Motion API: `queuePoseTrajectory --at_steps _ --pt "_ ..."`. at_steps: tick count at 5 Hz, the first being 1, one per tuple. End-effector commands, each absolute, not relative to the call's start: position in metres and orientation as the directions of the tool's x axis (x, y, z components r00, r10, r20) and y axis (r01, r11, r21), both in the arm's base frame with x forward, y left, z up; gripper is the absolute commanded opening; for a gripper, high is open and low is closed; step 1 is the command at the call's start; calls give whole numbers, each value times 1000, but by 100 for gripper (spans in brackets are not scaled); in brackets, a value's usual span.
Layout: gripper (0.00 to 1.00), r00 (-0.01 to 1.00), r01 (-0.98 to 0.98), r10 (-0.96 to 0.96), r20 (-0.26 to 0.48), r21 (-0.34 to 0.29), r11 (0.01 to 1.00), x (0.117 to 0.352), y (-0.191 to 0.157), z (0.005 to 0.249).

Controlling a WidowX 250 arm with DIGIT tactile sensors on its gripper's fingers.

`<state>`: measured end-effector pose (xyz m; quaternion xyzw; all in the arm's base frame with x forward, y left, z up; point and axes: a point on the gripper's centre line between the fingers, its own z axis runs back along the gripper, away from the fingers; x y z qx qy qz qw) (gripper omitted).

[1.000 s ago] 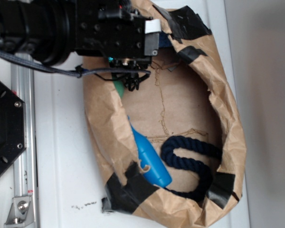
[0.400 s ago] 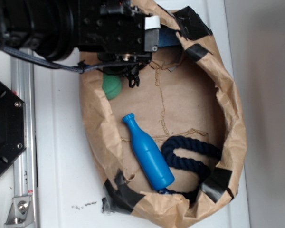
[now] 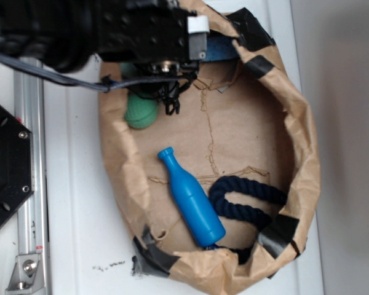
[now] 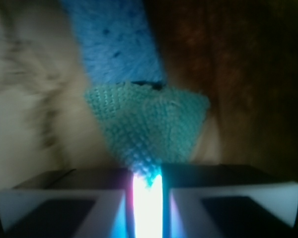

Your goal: Grab the blue cloth.

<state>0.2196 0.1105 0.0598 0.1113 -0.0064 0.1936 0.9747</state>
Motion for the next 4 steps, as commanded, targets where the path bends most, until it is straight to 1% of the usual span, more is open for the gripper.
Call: queuePoseTrajectory --at_steps 1,2,3,4 --pt "0 967 -165 134 216 132 977 272 51 152" --pt "0 967 -49 32 254 61 997 276 29 151" --pt "0 959 -30 22 283 25 999 272 26 142" --pt "0 951 -37 26 308 30 999 268 31 140"
